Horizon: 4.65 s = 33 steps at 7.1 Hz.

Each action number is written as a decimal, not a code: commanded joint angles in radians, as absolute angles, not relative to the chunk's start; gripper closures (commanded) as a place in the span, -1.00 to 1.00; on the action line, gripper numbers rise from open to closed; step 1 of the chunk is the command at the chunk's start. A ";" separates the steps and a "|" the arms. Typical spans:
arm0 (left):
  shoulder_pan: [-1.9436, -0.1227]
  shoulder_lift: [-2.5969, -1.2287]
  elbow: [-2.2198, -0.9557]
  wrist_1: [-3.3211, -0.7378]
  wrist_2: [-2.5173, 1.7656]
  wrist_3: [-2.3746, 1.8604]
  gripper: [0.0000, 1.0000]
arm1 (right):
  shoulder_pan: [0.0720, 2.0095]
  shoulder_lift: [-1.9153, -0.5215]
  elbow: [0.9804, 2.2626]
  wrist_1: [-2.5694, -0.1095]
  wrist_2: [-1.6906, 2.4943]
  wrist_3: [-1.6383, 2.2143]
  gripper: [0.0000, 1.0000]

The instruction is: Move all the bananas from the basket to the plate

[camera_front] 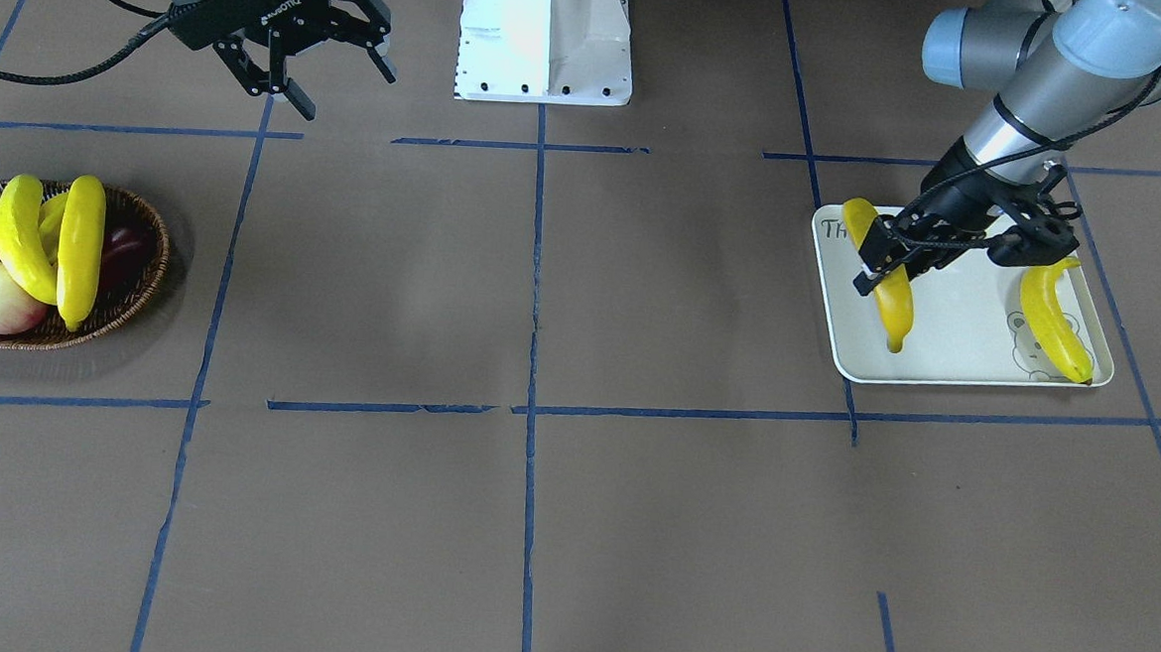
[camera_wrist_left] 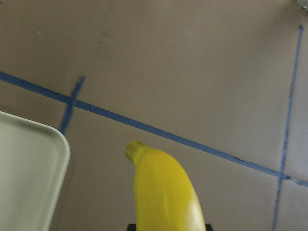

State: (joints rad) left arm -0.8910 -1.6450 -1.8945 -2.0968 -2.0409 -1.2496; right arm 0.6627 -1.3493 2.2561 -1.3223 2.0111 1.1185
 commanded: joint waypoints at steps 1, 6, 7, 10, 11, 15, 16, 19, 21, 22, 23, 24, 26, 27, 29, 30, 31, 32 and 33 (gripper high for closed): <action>-0.867 -1.493 -1.901 -2.092 -1.872 -1.050 1.00 | 0.672 -1.356 2.234 -1.324 2.010 1.120 -1.00; -0.762 -1.468 -1.855 -2.003 -1.677 -0.988 1.00 | 0.684 -1.362 2.226 -1.324 2.010 1.120 -1.00; -0.762 -1.468 -1.835 -2.003 -1.669 -0.971 1.00 | 0.684 -1.364 2.226 -1.322 2.011 1.120 -1.00; -0.762 -1.463 -1.810 -2.006 -1.667 -0.916 0.34 | 0.686 -1.362 2.227 -1.322 2.011 1.120 -1.00; -0.764 -1.465 -1.812 -2.009 -1.666 -0.919 -0.99 | 0.687 -1.361 2.230 -1.322 2.013 1.120 -1.00; -0.772 -1.462 -1.917 -1.994 -1.766 -0.916 -1.00 | 0.712 -1.379 2.230 -1.324 2.014 1.118 -1.00; -0.799 -1.468 -1.990 -1.924 -1.883 -0.916 -1.00 | 0.727 -1.415 2.230 -1.322 2.020 1.108 -1.00; -0.839 -1.664 -2.111 -1.640 -2.008 -0.961 -1.00 | 0.776 -1.598 2.226 -1.324 1.999 1.082 -1.00; -0.819 -1.762 -2.097 -1.640 -2.057 -1.115 -1.00 | 0.792 -1.655 2.165 -1.368 1.955 1.077 -1.00; -0.777 -1.782 -2.095 -1.640 -2.051 -1.162 -1.00 | 0.788 -1.655 2.137 -1.420 1.921 1.027 -1.00; -0.755 -1.796 -2.092 -1.641 -2.048 -1.187 -1.00 | 0.793 -1.655 2.134 -1.477 1.921 0.905 -1.00; -0.749 -1.813 -2.092 -1.641 -2.046 -1.206 -1.00 | 0.793 -1.661 2.128 -1.514 1.916 0.815 -1.00; -0.749 -1.821 -2.088 -1.641 -2.046 -1.206 -1.00 | 0.787 -1.660 2.059 -1.513 1.910 0.770 -1.00; -0.749 -1.821 -2.088 -1.641 -2.046 -1.206 -1.00 | 0.787 -1.654 2.033 -1.514 1.910 0.731 -1.00; -0.749 -1.822 -2.089 -1.644 -2.046 -1.206 -1.00 | 0.787 -1.649 1.996 -1.514 1.914 0.712 -0.93; -0.749 -1.822 -2.091 -1.646 -2.046 -1.206 -1.00 | 0.787 -1.651 1.994 -1.516 1.919 0.709 -0.57; -0.747 -1.822 -2.091 -1.646 -2.046 -1.206 -1.00 | 0.787 -1.651 1.990 -1.517 1.924 0.706 -0.23; -0.746 -1.822 -2.089 -1.649 -2.048 -1.204 -1.00 | 0.787 -1.651 1.988 -1.517 1.927 0.671 0.25; -0.736 -1.822 -2.089 -1.649 -2.045 -1.201 -1.00 | 0.788 -1.652 1.990 -1.517 1.928 0.658 0.59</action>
